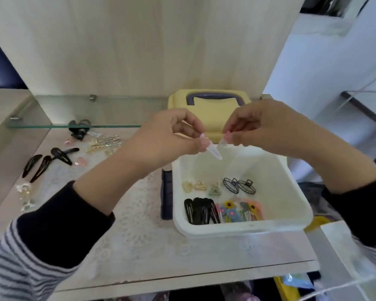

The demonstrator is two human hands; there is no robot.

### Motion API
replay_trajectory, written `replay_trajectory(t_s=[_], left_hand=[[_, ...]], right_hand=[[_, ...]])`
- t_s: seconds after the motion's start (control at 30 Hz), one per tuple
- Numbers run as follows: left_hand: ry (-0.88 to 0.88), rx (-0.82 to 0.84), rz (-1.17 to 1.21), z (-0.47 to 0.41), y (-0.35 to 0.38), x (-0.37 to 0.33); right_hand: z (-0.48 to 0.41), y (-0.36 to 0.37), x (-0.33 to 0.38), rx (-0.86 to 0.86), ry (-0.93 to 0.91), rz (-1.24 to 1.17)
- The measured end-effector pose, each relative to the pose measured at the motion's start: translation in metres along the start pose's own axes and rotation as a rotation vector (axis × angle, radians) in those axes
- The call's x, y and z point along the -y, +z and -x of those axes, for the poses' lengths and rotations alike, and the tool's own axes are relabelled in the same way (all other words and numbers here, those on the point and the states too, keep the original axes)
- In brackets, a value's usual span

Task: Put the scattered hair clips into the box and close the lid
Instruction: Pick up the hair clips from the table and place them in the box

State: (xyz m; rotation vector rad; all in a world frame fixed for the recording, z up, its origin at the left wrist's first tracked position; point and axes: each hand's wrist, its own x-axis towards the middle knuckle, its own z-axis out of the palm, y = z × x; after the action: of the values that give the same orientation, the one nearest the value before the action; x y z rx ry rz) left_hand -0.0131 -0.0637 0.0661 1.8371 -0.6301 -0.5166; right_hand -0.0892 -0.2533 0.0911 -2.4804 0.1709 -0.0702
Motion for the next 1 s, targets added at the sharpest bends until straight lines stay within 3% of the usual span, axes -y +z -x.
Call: replay_trajectory(t_s=[0.2, 0.47, 0.73, 1.0], left_hand=[[-0.057, 0.295, -0.234, -0.02, 0.042, 0.008], [-0.115, 0.567, -0.559, -0.044, 0.078, 0.036], [-0.167, 0.714, -0.646, -0.051, 0.088, 0.045], [-0.15, 0.67, -0.742, -0.05, 0.089, 0.042]], right_hand=[[0.005, -0.003, -0.026, 0.308, 0.053, 0.232], [-0.001, 0.014, -0.038, 0.58, 0.081, 0.403], [-0.006, 0.032, -0.051, 0.764, 0.078, 0.438], [-0.005, 0.043, -0.056, 0.788, 0.073, 0.425]])
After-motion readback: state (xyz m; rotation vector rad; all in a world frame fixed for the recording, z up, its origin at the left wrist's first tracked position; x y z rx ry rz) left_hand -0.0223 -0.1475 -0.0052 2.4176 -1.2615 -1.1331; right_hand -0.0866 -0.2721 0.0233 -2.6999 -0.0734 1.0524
